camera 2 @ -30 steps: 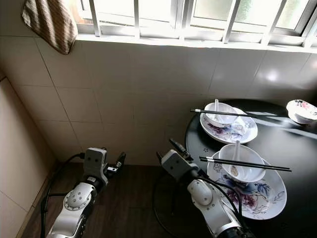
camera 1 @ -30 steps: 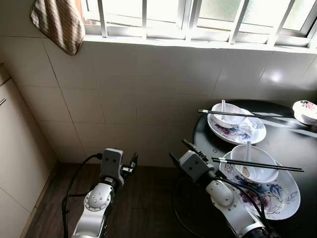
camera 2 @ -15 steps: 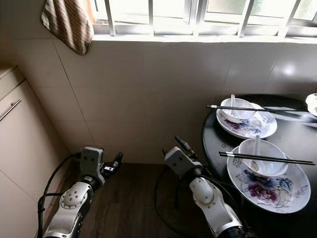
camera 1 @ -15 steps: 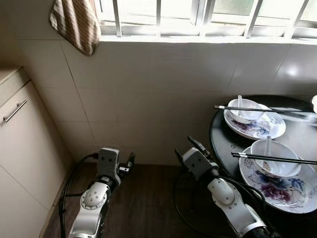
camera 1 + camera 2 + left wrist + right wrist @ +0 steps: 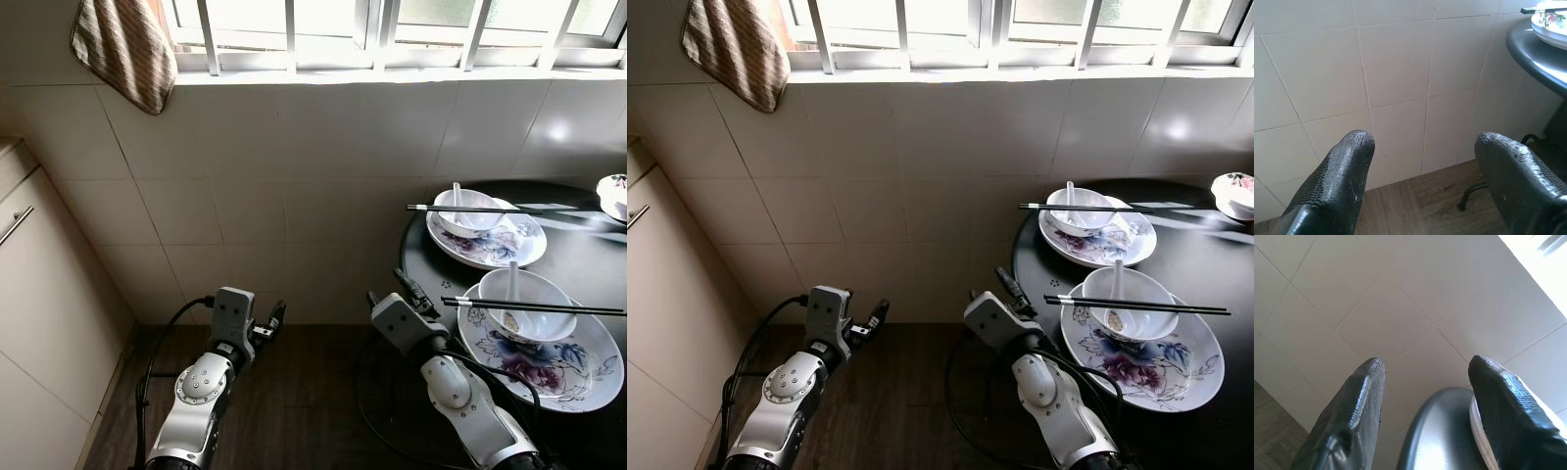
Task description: Kitchen organization
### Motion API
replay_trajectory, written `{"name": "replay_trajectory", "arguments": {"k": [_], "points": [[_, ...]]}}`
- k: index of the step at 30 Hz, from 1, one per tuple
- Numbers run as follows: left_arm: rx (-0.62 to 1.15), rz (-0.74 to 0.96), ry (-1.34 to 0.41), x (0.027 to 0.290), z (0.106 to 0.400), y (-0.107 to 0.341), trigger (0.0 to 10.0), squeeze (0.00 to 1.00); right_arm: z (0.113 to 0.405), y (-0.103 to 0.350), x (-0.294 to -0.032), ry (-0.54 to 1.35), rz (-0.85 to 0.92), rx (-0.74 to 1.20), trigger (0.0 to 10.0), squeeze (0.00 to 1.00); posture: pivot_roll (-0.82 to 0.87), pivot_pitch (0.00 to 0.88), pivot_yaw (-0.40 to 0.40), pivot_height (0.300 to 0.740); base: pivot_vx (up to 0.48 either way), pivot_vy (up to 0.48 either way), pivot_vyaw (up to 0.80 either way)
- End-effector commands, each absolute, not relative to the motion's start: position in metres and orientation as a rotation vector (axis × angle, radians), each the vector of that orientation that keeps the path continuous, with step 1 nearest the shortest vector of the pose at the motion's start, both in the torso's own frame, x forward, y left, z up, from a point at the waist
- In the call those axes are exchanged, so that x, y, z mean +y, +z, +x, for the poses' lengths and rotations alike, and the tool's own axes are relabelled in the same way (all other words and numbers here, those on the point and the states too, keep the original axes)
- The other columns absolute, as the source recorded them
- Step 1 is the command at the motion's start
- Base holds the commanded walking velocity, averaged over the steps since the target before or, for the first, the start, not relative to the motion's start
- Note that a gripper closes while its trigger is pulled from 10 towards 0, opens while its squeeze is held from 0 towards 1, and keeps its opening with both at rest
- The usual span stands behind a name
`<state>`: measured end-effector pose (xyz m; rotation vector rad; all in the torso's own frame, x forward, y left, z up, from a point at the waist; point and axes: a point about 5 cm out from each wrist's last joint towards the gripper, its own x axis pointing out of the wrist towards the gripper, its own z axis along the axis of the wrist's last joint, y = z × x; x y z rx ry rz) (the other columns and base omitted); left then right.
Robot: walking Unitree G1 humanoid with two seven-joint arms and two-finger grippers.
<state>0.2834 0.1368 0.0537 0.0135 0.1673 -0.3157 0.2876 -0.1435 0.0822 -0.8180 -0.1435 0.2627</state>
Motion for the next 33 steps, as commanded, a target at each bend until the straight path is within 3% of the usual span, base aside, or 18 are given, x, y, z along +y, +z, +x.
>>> {"name": "replay_trajectory", "arguments": {"k": [1,7,14,17,33], "points": [[0.176,0.01,-0.325,0.136,0.285,0.053,10.0,0.0,0.287,0.085,-0.145,0.244,-0.868,-0.157,10.0,0.0,-0.05,0.0,0.063,0.74,0.0,0.0,0.0],[0.177,-0.005,-0.333,0.133,0.286,0.052,10.0,0.0,0.286,0.079,-0.152,0.137,-1.073,-0.116,10.0,0.0,-0.05,0.0,0.056,0.74,0.0,0.0,0.0],[0.16,-0.043,-0.313,0.134,0.287,0.054,10.0,0.0,0.284,0.074,-0.154,0.106,-1.173,-0.051,10.0,0.0,-0.04,0.0,0.037,0.74,0.0,0.0,0.0],[0.161,-0.048,-0.307,0.135,0.286,0.054,10.0,0.0,0.286,0.072,-0.165,0.0,-1.257,-0.005,10.0,0.0,-0.03,0.0,0.025,0.74,0.0,0.0,0.0],[0.167,-0.058,-0.306,0.134,0.288,0.054,10.0,0.0,0.295,0.068,-0.17,0.039,-1.263,0.08,10.0,0.0,-0.02,0.0,0.022,0.74,0.0,0.0,0.0]]}}
